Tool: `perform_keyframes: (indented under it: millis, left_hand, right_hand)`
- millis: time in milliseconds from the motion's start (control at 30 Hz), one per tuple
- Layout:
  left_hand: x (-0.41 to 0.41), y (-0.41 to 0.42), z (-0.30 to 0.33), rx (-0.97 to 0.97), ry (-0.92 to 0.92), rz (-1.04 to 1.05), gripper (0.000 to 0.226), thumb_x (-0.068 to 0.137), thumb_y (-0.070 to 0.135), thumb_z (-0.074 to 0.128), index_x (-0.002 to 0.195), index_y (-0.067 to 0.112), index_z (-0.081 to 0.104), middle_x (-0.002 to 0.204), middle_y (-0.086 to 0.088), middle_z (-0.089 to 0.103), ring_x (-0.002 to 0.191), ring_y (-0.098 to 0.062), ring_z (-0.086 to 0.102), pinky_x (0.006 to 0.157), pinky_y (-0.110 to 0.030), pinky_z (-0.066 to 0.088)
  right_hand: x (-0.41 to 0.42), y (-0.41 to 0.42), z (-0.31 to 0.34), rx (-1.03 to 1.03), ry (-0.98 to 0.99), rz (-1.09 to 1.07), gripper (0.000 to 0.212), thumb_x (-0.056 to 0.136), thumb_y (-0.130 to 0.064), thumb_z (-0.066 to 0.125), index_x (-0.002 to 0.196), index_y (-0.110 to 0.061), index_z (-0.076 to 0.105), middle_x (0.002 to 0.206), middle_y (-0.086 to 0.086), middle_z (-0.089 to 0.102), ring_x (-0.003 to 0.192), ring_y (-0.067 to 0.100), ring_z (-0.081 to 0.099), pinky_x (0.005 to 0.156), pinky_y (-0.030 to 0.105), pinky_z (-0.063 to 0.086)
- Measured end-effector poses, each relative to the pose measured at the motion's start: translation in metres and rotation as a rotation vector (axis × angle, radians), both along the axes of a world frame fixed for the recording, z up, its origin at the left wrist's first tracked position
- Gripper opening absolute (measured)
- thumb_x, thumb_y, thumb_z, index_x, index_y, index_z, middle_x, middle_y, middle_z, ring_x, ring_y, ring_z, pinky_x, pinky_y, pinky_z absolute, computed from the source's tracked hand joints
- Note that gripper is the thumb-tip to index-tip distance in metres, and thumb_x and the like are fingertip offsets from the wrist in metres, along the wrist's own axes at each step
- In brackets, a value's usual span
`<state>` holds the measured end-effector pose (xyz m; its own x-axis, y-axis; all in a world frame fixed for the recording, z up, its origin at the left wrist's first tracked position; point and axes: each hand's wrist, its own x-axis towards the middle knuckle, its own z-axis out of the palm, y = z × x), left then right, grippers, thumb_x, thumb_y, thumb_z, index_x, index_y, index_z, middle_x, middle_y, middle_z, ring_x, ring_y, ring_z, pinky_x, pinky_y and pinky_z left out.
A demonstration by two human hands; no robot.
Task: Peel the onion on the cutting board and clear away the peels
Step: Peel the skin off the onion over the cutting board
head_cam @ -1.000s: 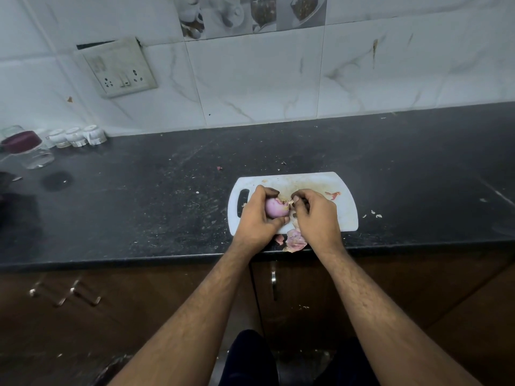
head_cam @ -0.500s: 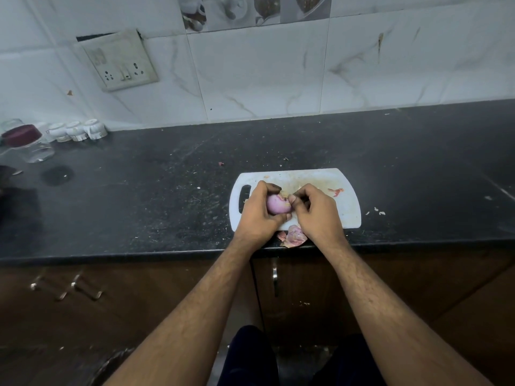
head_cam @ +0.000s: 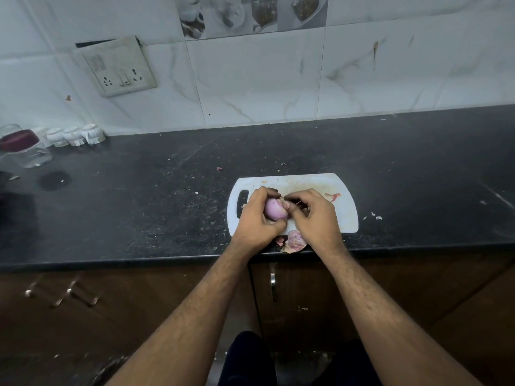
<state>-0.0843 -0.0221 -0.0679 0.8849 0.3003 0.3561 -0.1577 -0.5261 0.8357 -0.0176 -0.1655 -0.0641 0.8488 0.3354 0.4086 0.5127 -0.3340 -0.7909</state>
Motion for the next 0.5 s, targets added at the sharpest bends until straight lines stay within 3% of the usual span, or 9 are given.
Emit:
perform_keyframes:
  millis: [167,300,500]
  left_hand:
    - [0.0,-0.003,-0.001,-0.042,0.002,-0.016,0.052,0.068,0.002,0.076,0.113,0.02,0.057,0.11,-0.002,0.062,0.093,-0.018,0.067,0.071,-0.034,0.063]
    - [0.0,-0.004,-0.002,-0.022,-0.019,-0.028,0.056,0.065,-0.002,0.078,0.113,0.015,0.055,0.111,-0.005,0.061,0.094,-0.017,0.066,0.073,-0.031,0.061]
    - [-0.005,-0.008,0.004,-0.059,0.02,-0.042,0.054,0.068,-0.008,0.074,0.113,0.01,0.051,0.111,-0.01,0.059,0.079,-0.015,0.067,0.061,-0.035,0.062]
  right_hand:
    - [-0.002,-0.003,-0.001,0.057,-0.021,0.017,0.012,0.088,-0.018,0.077,0.1,-0.018,0.08,0.089,-0.012,0.07,0.086,0.0,0.064,0.072,0.008,0.045]
    - [-0.01,-0.002,-0.004,0.044,-0.106,0.049,0.011,0.089,-0.016,0.077,0.099,-0.017,0.08,0.084,-0.011,0.067,0.078,0.004,0.064,0.065,0.013,0.046]
    - [-0.009,0.0,-0.002,0.001,-0.072,0.034,0.013,0.091,-0.019,0.075,0.103,-0.016,0.078,0.088,-0.009,0.065,0.079,0.003,0.062,0.069,0.016,0.048]
